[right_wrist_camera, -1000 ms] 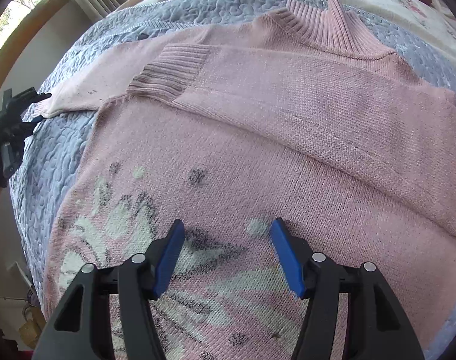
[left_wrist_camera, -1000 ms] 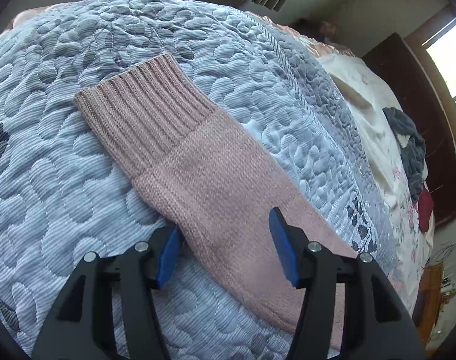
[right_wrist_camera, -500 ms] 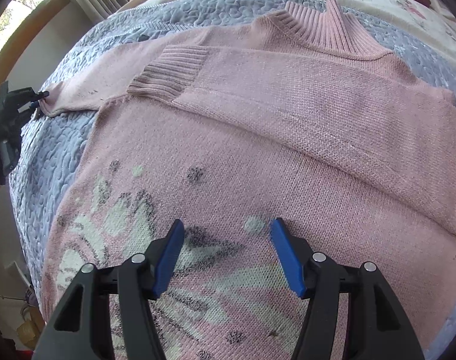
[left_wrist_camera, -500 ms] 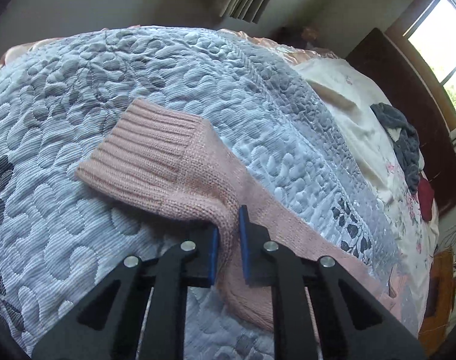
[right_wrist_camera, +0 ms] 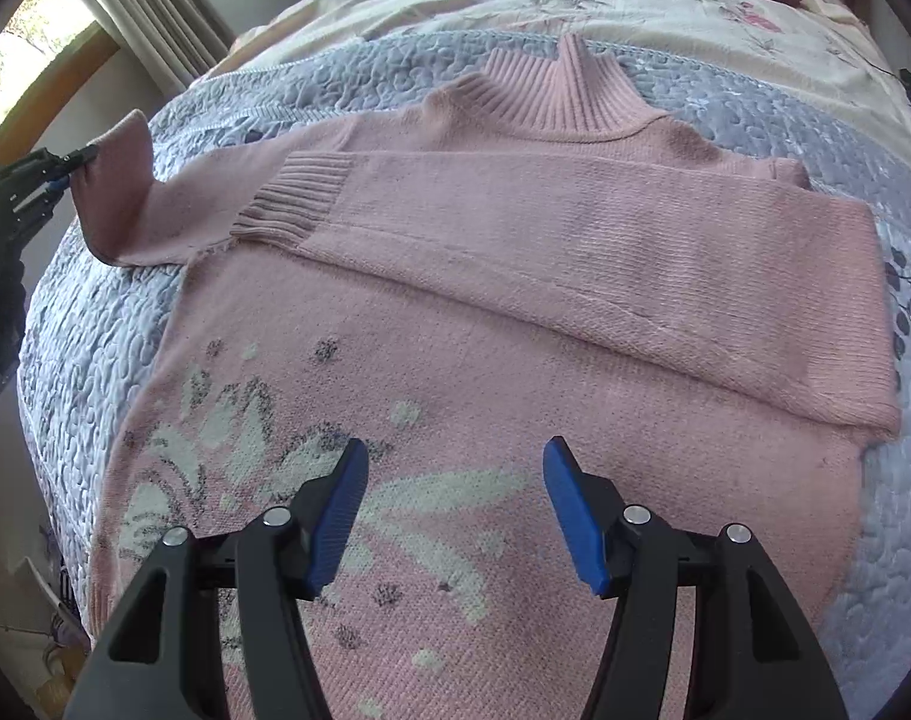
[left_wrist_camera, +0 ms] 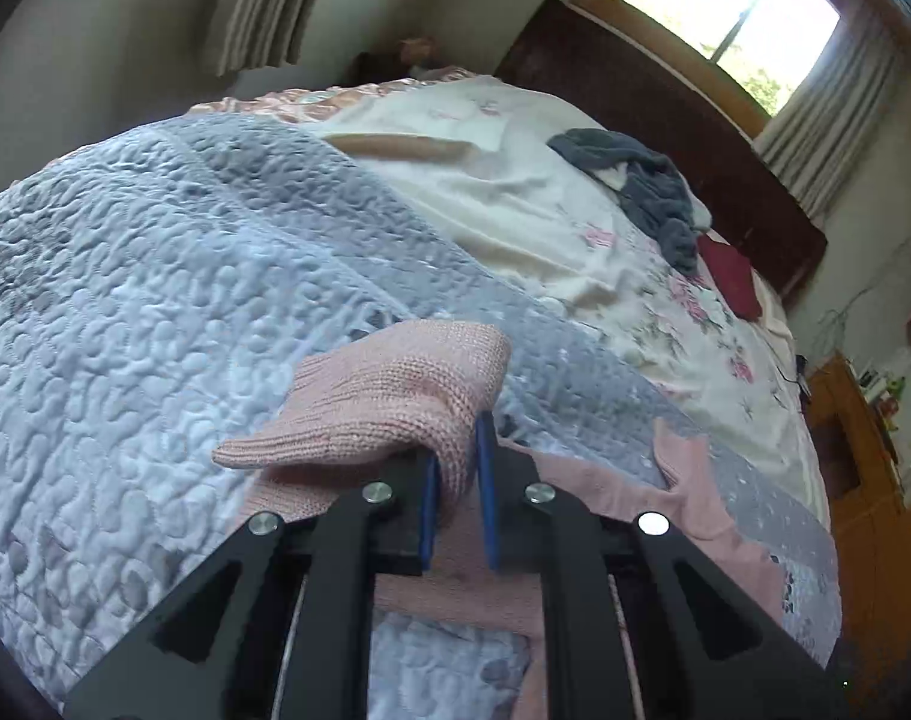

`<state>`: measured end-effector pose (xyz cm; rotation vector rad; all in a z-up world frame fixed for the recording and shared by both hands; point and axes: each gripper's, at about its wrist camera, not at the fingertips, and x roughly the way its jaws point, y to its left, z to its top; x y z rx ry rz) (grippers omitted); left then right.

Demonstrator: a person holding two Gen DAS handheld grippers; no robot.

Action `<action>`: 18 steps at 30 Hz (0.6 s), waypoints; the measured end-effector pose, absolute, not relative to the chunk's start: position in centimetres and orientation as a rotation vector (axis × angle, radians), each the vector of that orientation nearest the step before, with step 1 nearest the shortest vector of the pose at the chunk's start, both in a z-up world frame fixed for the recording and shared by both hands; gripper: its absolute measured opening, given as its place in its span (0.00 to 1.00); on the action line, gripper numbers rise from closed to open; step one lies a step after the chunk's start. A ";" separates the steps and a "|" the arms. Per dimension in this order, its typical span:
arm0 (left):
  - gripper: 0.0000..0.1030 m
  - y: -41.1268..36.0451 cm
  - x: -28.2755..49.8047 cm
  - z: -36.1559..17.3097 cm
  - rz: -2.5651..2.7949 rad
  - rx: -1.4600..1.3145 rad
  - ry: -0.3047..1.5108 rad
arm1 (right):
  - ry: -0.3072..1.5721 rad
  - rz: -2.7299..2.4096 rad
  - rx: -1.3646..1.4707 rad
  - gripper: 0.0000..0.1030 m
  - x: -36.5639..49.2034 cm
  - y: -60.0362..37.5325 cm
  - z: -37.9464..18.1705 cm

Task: Fold small clothes
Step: 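Fold the grasped sleeve with the left tool across the sweater body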

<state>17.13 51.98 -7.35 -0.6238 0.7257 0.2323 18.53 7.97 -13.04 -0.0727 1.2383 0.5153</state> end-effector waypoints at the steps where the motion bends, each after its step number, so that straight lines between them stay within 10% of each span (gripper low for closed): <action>1: 0.10 50.5 17.7 -7.1 0.205 -0.613 0.727 | 1.237 0.511 -0.063 0.59 18.5 7.5 -12.9; 18: 0.10 31.7 23.6 -11.9 -0.022 -0.570 0.862 | 1.245 0.447 0.026 0.59 18.2 2.3 -13.8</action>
